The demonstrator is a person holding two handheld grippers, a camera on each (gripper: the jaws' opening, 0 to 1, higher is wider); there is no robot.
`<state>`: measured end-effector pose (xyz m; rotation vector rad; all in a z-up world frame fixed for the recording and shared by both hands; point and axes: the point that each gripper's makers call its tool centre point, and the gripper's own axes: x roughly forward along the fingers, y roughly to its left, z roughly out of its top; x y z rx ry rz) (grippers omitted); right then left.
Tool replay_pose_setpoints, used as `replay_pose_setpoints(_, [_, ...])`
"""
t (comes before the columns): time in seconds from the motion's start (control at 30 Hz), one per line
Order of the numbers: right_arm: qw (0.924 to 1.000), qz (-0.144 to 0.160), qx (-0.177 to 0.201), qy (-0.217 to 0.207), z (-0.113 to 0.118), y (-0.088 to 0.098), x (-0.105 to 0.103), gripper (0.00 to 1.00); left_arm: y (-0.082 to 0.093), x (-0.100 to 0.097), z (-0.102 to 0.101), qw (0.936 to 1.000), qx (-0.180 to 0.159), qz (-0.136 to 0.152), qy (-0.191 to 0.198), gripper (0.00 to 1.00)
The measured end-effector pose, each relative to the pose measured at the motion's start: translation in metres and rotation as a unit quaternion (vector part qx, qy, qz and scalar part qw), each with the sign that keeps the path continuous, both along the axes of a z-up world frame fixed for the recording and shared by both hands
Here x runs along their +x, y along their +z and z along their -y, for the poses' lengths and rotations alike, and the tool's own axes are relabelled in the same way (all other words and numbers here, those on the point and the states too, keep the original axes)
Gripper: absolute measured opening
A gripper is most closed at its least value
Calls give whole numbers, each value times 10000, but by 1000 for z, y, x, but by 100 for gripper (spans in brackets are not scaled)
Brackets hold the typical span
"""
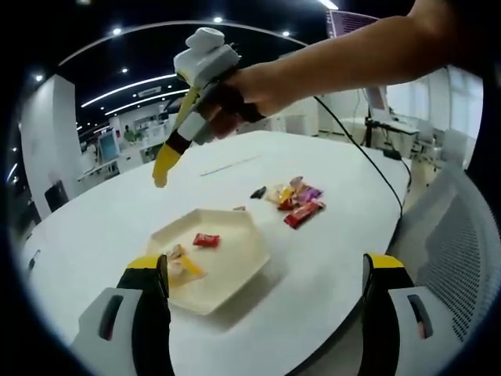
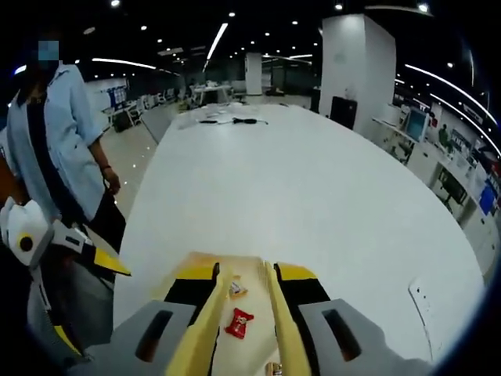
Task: Place the target food into the container with the food tongs after gripping and lifting it, then release it inside without dropping or visibly crushing the food.
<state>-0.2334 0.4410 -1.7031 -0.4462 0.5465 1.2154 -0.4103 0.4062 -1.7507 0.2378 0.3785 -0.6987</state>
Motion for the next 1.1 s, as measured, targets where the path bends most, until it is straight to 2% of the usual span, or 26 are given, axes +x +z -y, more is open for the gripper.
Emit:
replay_pose_setpoints(0.1, [10000, 77, -41, 36, 8, 3, 0, 26, 2, 1, -2, 9999, 40, 91, 30, 99])
replay_pose_setpoints(0.47, [9999, 84, 60, -128, 38, 14, 7, 27, 1, 1, -1, 10000, 8, 35, 33, 99])
replay_pose_setpoints(0.7, [9997, 132, 1, -212, 61, 8, 9, 27, 0, 1, -1, 10000, -4, 28, 24, 99])
replay_pose_setpoints(0.77, [9994, 316, -75, -153, 70, 5, 11, 26, 0, 1, -1, 10000, -2, 21, 20, 99])
replay_pose_setpoints(0.9, [9990, 391, -33, -233, 85, 3, 15, 26, -1, 0, -1, 10000, 3, 3, 19, 99])
replay_pose_setpoints(1.1, [9986, 372, 19, -386, 104, -1, 20, 27, 1, 1, -1, 10000, 35, 70, 28, 99])
